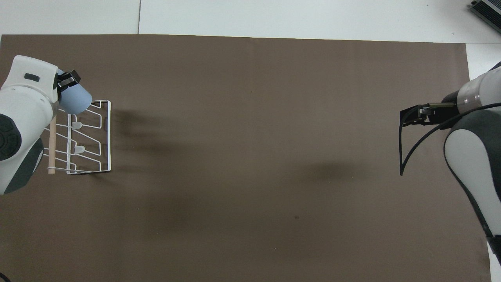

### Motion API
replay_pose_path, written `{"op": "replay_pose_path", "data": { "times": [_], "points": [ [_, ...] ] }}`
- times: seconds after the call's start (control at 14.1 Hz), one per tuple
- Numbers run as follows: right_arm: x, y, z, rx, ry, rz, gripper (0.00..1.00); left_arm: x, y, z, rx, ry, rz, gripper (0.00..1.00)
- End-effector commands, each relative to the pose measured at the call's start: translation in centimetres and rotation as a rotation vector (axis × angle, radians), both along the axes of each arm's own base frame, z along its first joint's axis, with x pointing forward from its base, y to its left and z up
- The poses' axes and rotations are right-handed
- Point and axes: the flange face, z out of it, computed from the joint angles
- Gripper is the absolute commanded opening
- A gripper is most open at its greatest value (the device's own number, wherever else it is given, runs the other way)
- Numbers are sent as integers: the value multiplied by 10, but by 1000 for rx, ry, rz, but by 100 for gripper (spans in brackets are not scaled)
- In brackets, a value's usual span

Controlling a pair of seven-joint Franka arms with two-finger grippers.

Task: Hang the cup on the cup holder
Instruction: 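Lower the cup with the left gripper onto the rack's top peg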

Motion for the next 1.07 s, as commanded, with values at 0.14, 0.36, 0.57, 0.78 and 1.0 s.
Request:
{"op": "replay_pose_path", "data": {
  "times": [0.14, 0.36, 0.57, 0.78, 1.0],
  "points": [
    [-7, 0, 2, 16, -2, -18, 100, -10, 5, 3, 35, 1, -27, 100],
    [-7, 0, 2, 16, -2, -18, 100, -9, 10, 0, 34, 23, -9, 100],
    [-7, 0, 2, 16, -2, -18, 100, -10, -13, 0, -21, 87, 30, 100],
    [-7, 0, 2, 16, -2, -18, 100, -6, -46, 22, -82, 147, 63, 100],
    [-7, 0, 2, 16, -2, -18, 100, -8, -50, 43, -146, 205, 107, 100]
  ]
}}
